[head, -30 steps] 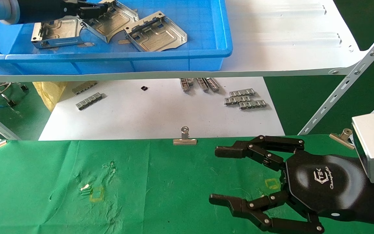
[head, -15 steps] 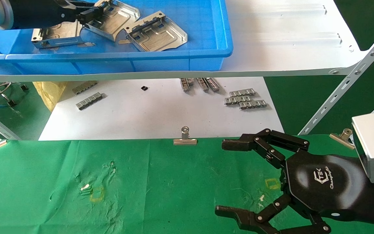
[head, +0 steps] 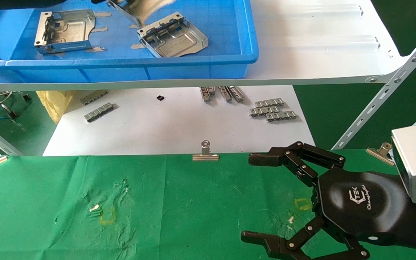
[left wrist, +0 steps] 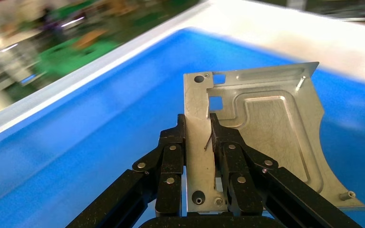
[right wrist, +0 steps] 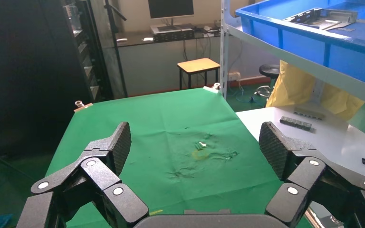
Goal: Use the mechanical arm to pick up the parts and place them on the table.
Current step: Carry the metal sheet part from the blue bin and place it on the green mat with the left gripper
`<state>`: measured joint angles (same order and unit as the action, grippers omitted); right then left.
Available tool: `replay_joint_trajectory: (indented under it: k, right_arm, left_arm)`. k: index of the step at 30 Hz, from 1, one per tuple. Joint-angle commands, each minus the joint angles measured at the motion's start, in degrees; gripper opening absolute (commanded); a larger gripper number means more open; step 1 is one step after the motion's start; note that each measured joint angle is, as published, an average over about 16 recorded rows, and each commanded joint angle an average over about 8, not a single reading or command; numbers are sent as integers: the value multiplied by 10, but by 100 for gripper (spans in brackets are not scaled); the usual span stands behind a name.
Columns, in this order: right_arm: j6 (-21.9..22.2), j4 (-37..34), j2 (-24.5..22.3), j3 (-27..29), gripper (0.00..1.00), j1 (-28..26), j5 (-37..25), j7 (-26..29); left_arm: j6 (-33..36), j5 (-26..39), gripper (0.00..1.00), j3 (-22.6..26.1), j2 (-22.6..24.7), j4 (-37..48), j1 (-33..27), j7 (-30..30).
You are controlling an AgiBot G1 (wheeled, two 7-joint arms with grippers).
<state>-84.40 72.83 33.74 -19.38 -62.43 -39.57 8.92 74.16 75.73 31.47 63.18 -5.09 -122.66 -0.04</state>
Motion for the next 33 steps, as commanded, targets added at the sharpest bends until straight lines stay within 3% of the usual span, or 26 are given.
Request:
replay_joint_trajectory:
  k: [1, 7, 13, 19, 23, 28, 33]
  right_arm:
    - [0, 0, 0, 0, 100, 0, 0, 0]
    - [0, 0, 0, 0, 100, 0, 0, 0]
    - [0, 0, 0, 0, 100, 0, 0, 0]
    - [0, 0, 0, 0, 100, 0, 0, 0]
    - [0, 0, 0, 0, 100, 0, 0, 0]
    - [0, 0, 0, 0, 100, 0, 0, 0]
    - [0, 0, 0, 0, 100, 0, 0, 0]
  left_arm:
    - [61, -11, 0, -6, -11, -10, 1, 14]
    - [173, -38, 0, -9, -29, -45, 19, 44]
    - [181, -93, 0, 18, -62, -167, 70, 37]
    - [178, -197, 0, 74, -138, -345, 142, 10]
    - [175, -240, 0, 117, -188, -420, 172, 13]
    - [170, -212, 0, 177, -223, -450, 182, 64]
    - [168, -140, 0, 245, -221, -438, 181, 147]
